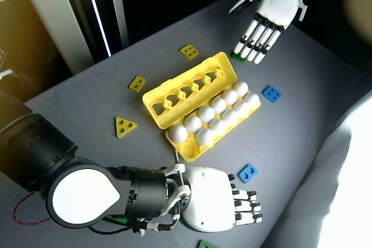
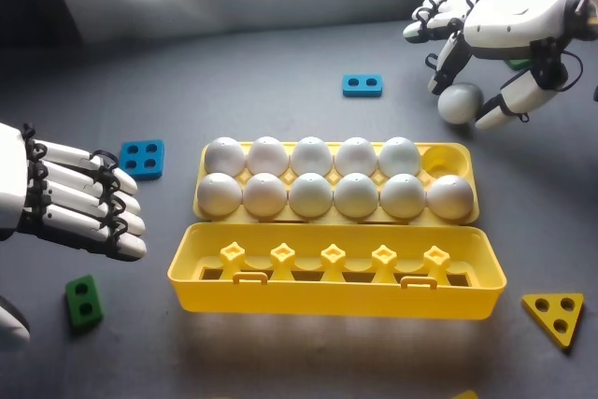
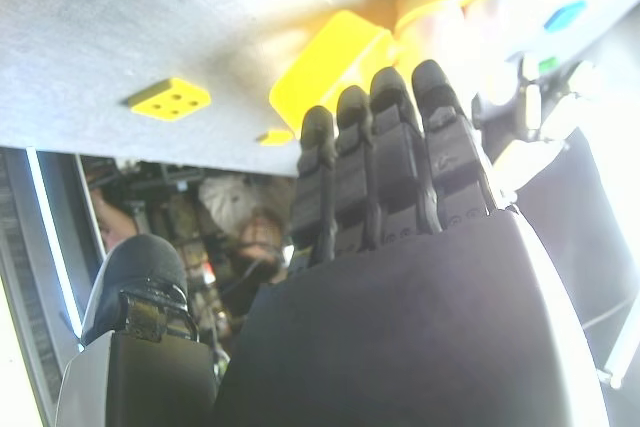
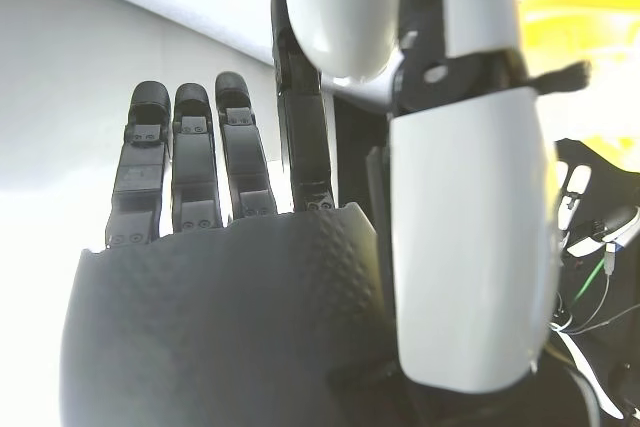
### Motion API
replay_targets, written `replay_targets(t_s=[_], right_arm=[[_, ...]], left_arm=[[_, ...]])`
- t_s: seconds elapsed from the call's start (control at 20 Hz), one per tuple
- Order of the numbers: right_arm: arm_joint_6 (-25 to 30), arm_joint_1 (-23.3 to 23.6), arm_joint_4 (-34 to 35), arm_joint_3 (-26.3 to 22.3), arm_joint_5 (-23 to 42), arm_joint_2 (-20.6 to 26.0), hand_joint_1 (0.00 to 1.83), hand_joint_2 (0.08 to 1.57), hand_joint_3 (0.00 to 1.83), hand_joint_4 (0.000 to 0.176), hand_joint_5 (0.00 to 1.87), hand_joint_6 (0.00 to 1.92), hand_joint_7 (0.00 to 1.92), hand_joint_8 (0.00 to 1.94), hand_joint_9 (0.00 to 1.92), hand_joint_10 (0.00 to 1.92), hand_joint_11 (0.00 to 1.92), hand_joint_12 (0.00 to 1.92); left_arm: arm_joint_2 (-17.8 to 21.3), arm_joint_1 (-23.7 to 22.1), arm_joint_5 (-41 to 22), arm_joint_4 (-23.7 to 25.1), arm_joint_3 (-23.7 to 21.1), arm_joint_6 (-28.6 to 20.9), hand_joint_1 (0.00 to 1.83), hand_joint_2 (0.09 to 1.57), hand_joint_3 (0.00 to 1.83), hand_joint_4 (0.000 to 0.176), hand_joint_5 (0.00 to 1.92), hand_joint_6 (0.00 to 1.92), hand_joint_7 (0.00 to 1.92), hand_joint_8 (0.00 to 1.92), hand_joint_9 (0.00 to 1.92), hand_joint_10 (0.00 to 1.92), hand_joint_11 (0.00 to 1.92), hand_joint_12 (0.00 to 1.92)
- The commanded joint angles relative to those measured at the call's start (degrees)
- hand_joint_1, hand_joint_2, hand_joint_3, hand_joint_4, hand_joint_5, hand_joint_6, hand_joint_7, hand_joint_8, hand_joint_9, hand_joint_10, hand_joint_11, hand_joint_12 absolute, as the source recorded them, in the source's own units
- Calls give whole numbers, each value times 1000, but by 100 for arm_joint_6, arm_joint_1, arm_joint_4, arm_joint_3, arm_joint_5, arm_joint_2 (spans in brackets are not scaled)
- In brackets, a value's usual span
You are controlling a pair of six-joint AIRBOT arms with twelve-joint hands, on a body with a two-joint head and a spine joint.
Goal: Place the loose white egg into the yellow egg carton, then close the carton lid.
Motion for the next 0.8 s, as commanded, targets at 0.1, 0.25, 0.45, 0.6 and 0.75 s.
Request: replay_targets(t_s=[0.1,0.25,0.45,0.6,0.75], right_arm=[[-20,12,230,58,180,73,998,1030,12,3,961,42,89,1,0,0,0,0],[-22,9,239,58,180,73,1076,1064,0,107,1089,790,169,10,25,5,0,0],[-54,-8,255,57,180,73,1150,1013,0,0,1234,555,247,4,94,8,0,0],[-74,-10,282,57,180,73,1148,1013,0,0,1236,554,258,4,99,7,0,0],[-82,-10,285,57,180,73,1122,1041,1,19,1158,693,219,0,70,4,0,0]], left_arm=[[77,-50,-265,-379,12,-17,0,1146,0,0,232,2,237,5,199,4,0,326],[79,-51,-265,-379,12,-17,0,1157,3,0,249,4,258,7,219,7,0,377],[82,-51,-255,-379,16,-16,0,1157,3,0,240,4,249,5,210,3,0,327],[79,-51,-248,-379,16,-16,0,1157,2,0,246,4,260,6,219,5,0,348],[83,-51,-243,-379,18,-16,0,1157,2,0,237,0,241,3,206,2,0,319]])
